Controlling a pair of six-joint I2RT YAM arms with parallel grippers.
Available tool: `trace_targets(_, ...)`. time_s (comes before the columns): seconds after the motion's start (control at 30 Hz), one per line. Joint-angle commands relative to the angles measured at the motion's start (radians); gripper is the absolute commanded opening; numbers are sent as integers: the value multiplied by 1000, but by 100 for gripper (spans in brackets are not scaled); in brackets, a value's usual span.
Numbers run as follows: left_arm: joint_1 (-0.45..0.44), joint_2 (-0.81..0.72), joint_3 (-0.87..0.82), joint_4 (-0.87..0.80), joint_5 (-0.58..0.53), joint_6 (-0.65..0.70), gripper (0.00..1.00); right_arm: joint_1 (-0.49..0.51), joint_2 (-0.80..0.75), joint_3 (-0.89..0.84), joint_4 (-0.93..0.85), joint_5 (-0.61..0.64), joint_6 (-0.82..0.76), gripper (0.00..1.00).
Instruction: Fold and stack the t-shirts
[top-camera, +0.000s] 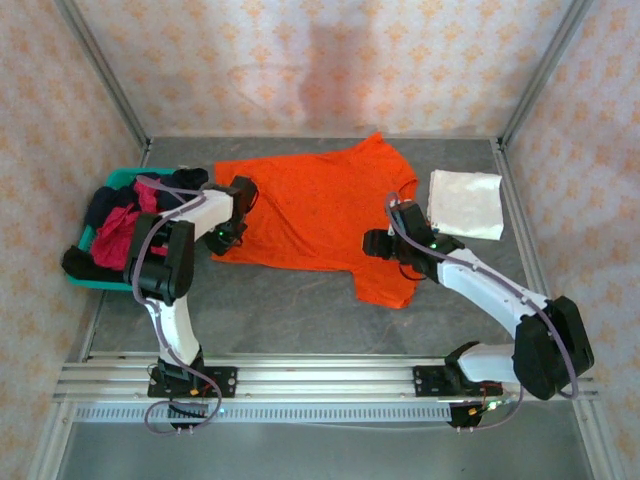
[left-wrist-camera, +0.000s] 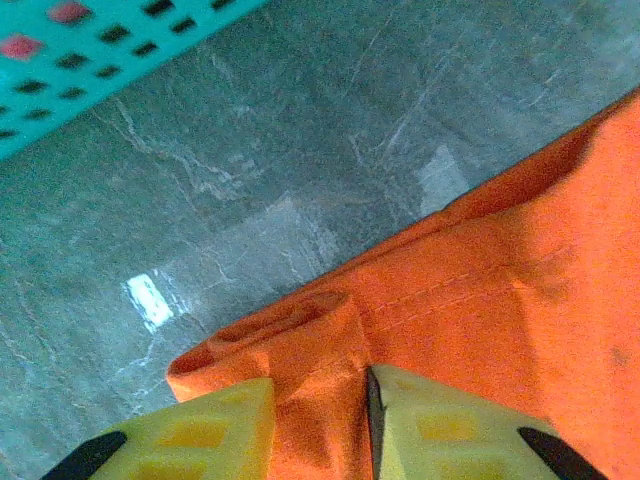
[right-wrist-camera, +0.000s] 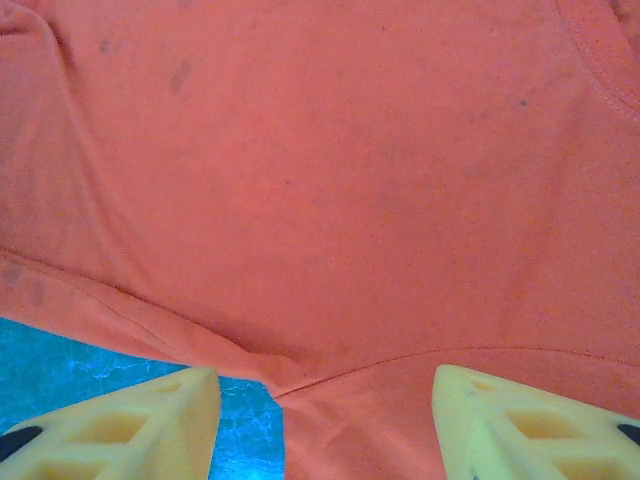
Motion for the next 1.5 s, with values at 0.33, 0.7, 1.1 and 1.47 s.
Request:
trace_targets(0.33,1,-208,-158,-33,-43,-60,4,4,-18,3,-18,20,-2,58)
trace_targets(0.7,-15,-386,-427,19,5,-120,8,4,23,17,-5,-3,4,58)
trace_targets(1.1,-26,-464,-511,25,-34,-141,50,75,-75,-12,-246,-16,-27,58)
trace_targets(1.47,-83,-573,-417,-24,-104,2,98,233,143,-17,-163,0,98,37)
